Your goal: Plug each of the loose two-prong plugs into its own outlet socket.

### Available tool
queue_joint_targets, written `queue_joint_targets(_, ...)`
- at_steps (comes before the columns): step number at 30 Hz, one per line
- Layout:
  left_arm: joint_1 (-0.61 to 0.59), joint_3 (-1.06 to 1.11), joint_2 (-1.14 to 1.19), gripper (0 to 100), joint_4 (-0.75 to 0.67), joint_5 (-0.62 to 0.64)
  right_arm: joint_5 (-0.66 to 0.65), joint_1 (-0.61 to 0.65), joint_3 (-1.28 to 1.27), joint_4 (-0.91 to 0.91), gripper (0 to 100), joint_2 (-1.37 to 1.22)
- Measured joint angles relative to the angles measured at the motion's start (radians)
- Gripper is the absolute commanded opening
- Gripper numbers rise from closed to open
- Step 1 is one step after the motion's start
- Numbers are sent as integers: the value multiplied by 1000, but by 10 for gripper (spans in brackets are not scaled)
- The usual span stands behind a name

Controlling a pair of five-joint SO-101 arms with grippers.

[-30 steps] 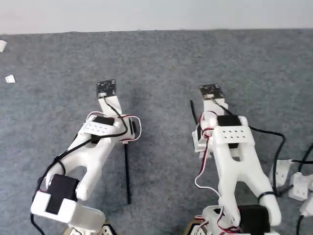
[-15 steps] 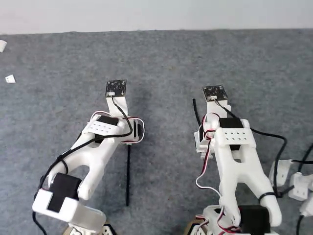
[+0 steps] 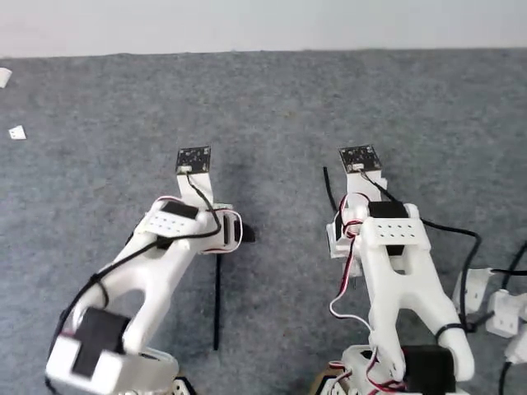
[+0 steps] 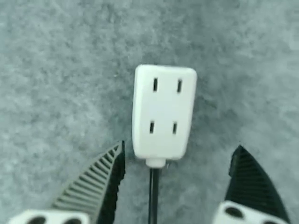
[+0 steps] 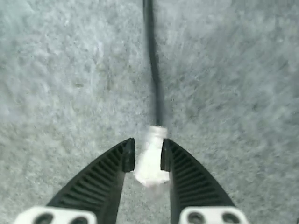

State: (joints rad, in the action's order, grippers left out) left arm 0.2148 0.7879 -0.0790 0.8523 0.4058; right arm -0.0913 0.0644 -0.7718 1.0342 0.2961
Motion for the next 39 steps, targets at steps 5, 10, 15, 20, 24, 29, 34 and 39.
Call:
queue_joint_targets(5, -29, 133, -187, 334, 2, -77, 0, 0, 0, -2, 98, 0)
queue_joint_targets(10, -255, 226, -324, 334, 2, -201, 0, 0, 0, -34, 96, 0)
queue_joint_targets(15, -477, 301, -399, 334, 2, -302, 0, -15, 0, -37, 43, 0)
queue_joint_targets(20, -634, 370, -407, 334, -38, -364, 0, -110, 0, -78, 8, 0)
queue_joint_targets(24, -678, 390, -407, 334, -100, -370, -2, -172, -18, -81, 9, 0)
queue_joint_targets(29, -661, 394, -407, 334, -114, -370, -40, -172, -86, -78, 9, 0)
queue_joint_targets(34, -664, 405, -407, 334, -114, -370, -92, -180, -130, -43, 9, 0)
queue_joint_targets(39, -663, 405, -407, 334, -114, -370, -166, -178, -187, -43, 9, 2)
